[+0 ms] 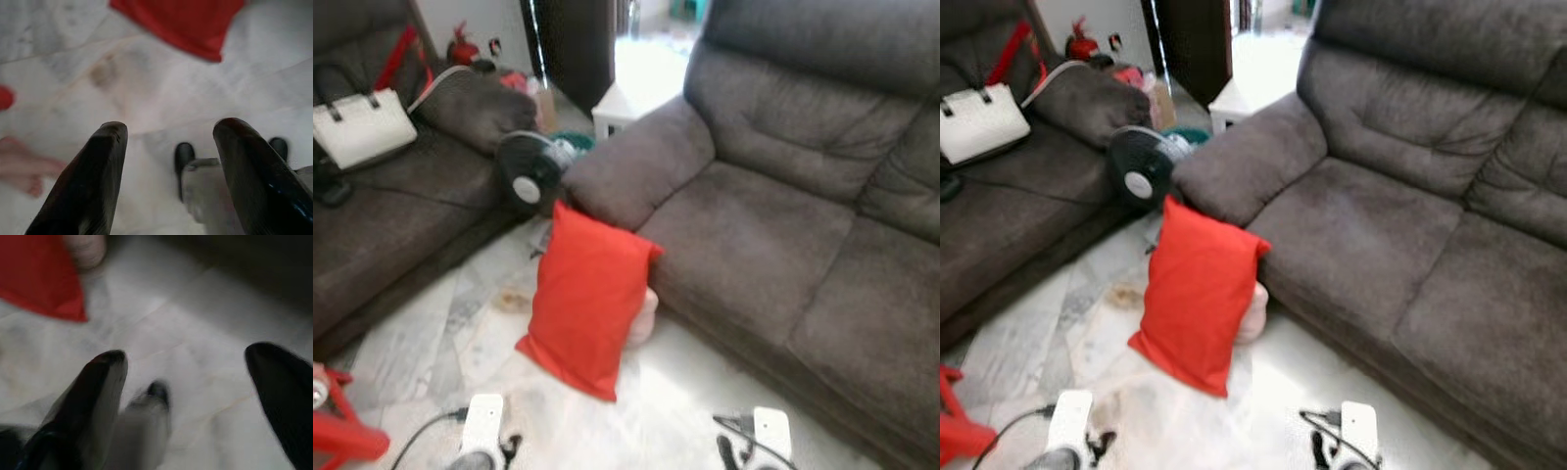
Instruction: Move the pillow to the sofa from floor
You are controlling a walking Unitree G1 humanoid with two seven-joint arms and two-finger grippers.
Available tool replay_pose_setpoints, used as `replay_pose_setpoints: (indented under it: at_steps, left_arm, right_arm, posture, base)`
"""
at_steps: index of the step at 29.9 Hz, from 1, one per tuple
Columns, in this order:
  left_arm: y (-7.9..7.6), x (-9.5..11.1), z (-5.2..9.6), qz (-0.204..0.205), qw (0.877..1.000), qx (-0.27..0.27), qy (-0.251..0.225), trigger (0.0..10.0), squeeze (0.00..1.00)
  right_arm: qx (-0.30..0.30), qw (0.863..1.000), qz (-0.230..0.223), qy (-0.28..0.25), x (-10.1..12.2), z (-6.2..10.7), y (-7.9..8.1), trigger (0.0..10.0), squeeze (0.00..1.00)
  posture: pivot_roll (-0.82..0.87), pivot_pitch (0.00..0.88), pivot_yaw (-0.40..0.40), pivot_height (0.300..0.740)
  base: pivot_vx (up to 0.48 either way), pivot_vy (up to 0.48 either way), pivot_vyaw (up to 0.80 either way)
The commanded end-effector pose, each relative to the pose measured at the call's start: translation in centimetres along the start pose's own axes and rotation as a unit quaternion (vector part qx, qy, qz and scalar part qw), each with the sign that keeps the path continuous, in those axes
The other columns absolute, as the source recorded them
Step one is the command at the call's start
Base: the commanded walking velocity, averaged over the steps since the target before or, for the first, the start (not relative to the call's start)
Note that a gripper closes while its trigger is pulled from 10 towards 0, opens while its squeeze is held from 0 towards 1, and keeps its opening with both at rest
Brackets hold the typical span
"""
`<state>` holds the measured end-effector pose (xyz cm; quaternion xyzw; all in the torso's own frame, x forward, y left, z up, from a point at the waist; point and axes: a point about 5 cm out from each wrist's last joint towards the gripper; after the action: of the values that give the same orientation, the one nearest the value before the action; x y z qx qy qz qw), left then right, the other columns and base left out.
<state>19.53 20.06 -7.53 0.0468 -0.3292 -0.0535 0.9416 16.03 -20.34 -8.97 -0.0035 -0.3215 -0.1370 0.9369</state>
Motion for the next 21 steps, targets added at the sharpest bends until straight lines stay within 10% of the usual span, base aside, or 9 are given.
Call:
replay_pose_setpoints:
  at_steps: [1, 21]
  left_arm:
    - [1.11, -0.81, 0.24, -0.001, 1.000, 0.012, 0.015, 10.0, 0.00]
    - [1.12, -0.77, 0.22, 0.000, 1.000, 0.014, 0.015, 10.0, 0.00]
  right_arm:
    - [0.011, 1.000, -0.003, 0.006, -0.40, -0.03, 0.98, 10.0, 0.00]
    - [0.009, 1.000, -0.003, 0.009, -0.41, -0.04, 0.95, 10.0, 0.00]
  posture:
    - [0.07, 0.072, 0.001, 0.740]
    - [0.07, 0.080, -0.001, 0.740]
  base:
    - [0.247, 0.000, 0.00]
    - [0.252, 0.000, 0.26]
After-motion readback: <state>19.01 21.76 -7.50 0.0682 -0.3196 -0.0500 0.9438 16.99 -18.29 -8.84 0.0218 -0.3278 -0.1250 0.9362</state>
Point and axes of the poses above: a point about 5 cm out from each wrist's last joint towards the gripper, its own z axis pointing back from the gripper into the wrist, its own x axis along the axis of the wrist's last joint, y = z × x, and after that the axes turned 6 degrees about -z, right-handed
